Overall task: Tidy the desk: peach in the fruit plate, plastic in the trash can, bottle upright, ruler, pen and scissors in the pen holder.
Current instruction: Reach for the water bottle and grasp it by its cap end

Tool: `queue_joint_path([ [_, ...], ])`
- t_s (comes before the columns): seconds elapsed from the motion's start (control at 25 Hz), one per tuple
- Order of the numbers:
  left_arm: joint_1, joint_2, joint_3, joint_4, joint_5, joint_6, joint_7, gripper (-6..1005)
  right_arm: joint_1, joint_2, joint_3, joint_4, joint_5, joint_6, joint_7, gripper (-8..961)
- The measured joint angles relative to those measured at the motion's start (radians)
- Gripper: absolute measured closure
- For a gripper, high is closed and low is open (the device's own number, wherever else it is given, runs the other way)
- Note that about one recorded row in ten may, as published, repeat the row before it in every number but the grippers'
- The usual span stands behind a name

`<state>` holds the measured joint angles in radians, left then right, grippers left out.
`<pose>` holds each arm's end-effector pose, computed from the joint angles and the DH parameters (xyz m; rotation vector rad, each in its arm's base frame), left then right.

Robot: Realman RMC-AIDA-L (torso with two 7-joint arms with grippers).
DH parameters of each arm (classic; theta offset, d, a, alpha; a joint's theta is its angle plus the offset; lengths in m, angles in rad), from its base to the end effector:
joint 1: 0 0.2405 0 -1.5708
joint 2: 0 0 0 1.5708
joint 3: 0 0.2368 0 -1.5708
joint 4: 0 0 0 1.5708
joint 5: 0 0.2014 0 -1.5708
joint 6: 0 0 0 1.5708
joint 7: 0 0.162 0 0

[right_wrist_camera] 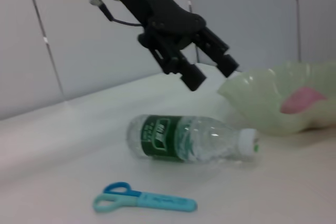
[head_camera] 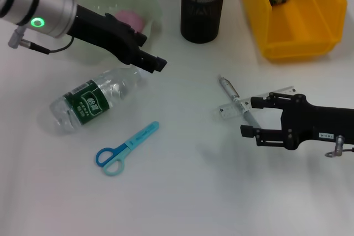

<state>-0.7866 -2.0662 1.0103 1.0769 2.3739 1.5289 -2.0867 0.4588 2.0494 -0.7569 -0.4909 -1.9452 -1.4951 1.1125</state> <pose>-0.1440 0.3825 0.0084 -2.8235 -0.6389 0.0321 0.2694 0.2922 -0.0284 -2.7338 0.5132 0.6418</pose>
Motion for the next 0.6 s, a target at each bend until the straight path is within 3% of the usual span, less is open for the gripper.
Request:
queue_joint_path([
  [0.6,-0.062,-0.007,0.194,-0.004,0.183,-0.102,-0.173,171,0.000,0.006,-0.008,-0.004,0.000,0.031,-0.006,194],
])
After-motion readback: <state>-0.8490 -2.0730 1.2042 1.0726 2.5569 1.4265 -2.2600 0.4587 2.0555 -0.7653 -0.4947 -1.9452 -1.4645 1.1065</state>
